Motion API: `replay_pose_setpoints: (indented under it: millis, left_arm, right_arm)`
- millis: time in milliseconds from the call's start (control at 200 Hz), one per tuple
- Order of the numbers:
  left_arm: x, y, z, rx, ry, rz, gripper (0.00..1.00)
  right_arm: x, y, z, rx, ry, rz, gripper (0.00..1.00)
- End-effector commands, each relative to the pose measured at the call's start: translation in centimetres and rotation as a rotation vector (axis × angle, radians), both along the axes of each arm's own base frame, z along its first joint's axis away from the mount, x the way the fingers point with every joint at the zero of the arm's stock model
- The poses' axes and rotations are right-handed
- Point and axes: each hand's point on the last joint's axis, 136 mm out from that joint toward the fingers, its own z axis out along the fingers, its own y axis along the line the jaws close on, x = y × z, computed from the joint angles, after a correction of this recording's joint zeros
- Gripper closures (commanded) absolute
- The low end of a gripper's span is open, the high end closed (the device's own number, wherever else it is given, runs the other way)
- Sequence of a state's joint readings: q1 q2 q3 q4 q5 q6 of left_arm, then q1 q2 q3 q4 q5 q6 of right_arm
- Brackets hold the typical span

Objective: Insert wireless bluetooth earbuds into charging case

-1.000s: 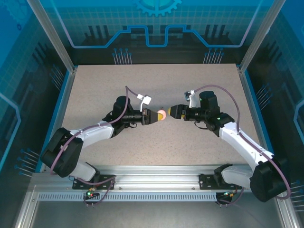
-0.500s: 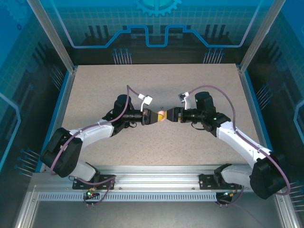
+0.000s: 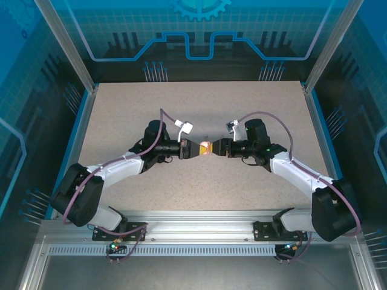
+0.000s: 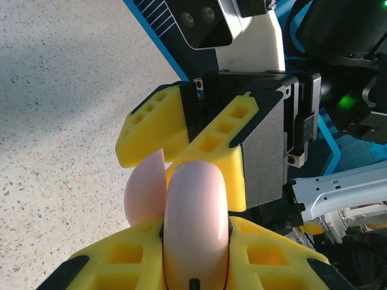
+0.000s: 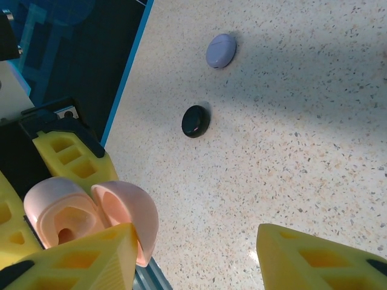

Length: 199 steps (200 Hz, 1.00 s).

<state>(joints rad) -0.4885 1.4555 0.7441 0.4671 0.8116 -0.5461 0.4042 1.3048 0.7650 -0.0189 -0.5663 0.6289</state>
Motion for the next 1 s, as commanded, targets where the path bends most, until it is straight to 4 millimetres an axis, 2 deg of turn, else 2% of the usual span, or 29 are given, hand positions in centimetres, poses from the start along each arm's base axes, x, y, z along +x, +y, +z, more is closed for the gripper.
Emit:
replay_pose_setpoints:
  millis: [0,260,565,760,990]
  left_arm:
    - [-0.8,-0.1,3.4,-0.057,-0.120,-0.047,1.00]
    - [-0.2,0.0,3.0,-0.059,-0.118,-0.020,1.00]
    - [0.2,0.1,3.1,-0.061,-0.123,-0.010,1.00]
    - [0.3,0.1,3.2,-0.065,-0.122,-0.009,1.00]
    - [0.1,0.1,3.1,-0.067,-0.116,-0.014,1.00]
  right_arm:
    - [0.3,-1.0,-1.0,-0.014,0.030,-0.043,0.46]
    - [-1.6,-1.0,2.0,0.047,-0.012,-0.005,0.47]
    - [-2.0,0.5,2.3,0.062,-0.012,0.021,0.51]
    - [-1.7,1.6,2.2,0.053,-0.012,0.037,0.52]
    - [-0.8,1.9,1.8,0.043,-0.008,0.013,0.56]
